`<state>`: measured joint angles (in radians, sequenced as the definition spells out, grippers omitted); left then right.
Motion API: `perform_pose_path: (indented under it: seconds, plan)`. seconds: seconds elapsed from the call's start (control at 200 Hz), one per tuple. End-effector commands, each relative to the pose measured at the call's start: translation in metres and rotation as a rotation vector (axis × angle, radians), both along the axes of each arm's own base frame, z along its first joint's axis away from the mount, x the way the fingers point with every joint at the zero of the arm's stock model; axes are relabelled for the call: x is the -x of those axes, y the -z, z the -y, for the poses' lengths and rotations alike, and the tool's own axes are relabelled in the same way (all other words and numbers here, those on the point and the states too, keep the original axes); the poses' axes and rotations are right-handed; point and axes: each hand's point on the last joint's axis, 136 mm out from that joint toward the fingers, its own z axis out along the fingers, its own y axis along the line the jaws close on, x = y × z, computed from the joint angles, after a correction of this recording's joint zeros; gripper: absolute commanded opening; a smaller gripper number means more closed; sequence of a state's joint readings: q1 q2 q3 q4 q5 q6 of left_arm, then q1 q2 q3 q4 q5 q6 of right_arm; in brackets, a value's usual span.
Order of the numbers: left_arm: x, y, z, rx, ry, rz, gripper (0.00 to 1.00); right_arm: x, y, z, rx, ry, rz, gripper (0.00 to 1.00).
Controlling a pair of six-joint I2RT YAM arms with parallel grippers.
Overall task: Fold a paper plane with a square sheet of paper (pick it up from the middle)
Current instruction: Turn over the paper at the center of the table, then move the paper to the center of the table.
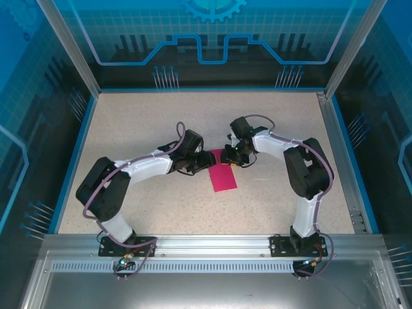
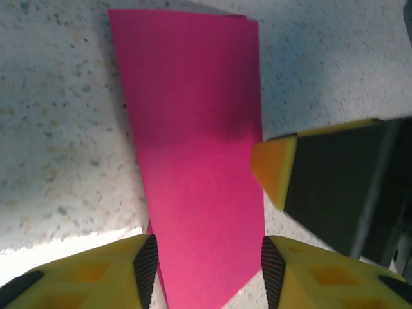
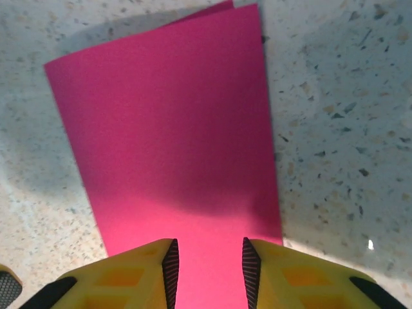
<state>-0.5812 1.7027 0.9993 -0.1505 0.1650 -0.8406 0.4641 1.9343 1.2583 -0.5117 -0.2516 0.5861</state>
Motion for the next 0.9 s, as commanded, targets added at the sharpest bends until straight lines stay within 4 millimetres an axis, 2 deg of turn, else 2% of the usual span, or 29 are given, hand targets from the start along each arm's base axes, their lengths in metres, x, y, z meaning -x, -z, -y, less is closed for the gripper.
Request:
perform_pose_path:
  seconds: [0.0, 0.155, 0.495, 0.62, 0.76, 0.895]
  plan:
    - [-0.014, 0.003, -0.002, 0.044, -0.035, -0.039, 0.48, -0.002, 0.004, -0.003, -0.029, -0.022, -0.006, 0.33]
    - [-0.022, 0.006, -0.002, 0.026, -0.031, -0.047, 0.5, 0.015, 0.011, -0.002, -0.05, -0.019, -0.031, 0.32]
    - [-0.022, 0.026, 0.002, 0.02, -0.026, -0.095, 0.5, 0.055, 0.012, -0.01, -0.065, 0.017, -0.053, 0.34]
    - [-0.022, 0.023, 0.003, 0.029, -0.015, -0.092, 0.5, 0.056, 0.0, -0.009, -0.087, 0.054, -0.012, 0.35]
    - [-0.018, 0.016, 0.0, 0.019, -0.003, -0.08, 0.5, 0.052, -0.028, -0.01, -0.123, 0.057, 0.056, 0.39]
    - [-0.01, 0.006, -0.007, 0.012, -0.004, -0.052, 0.48, 0.055, -0.033, 0.008, -0.095, 0.097, 0.088, 0.42]
